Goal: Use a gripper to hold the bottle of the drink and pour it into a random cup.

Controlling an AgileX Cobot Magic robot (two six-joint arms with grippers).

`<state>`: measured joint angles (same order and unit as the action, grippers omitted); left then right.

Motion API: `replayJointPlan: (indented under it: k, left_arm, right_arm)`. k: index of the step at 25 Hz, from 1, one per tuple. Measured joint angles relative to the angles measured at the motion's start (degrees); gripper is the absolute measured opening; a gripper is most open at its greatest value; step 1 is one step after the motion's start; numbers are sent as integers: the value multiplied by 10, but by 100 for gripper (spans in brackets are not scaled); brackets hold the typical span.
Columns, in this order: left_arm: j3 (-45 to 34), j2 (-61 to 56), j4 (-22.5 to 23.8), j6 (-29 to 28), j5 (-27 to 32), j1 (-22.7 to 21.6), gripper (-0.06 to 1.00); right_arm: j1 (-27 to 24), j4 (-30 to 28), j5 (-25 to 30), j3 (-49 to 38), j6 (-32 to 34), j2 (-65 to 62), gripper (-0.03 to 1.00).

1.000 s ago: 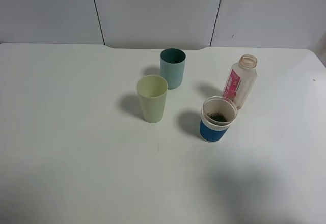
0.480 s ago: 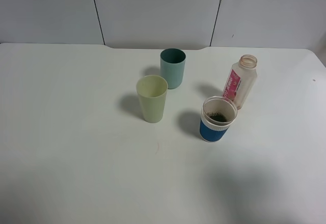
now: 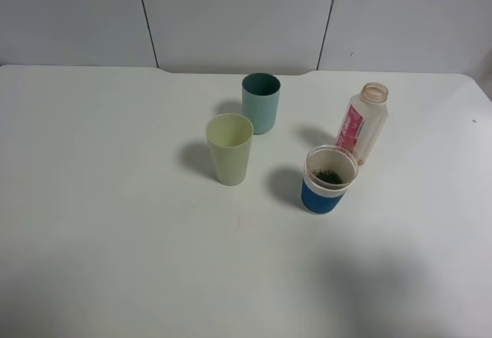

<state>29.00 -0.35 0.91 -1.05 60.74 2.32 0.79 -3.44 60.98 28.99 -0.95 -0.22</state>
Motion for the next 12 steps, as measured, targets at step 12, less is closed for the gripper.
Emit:
replayJointPlan:
  k: [12]
  left_arm:
    - [0,0,0,0,0,0,93]
  right_arm:
    - [-6,0,0,0,0,0,81]
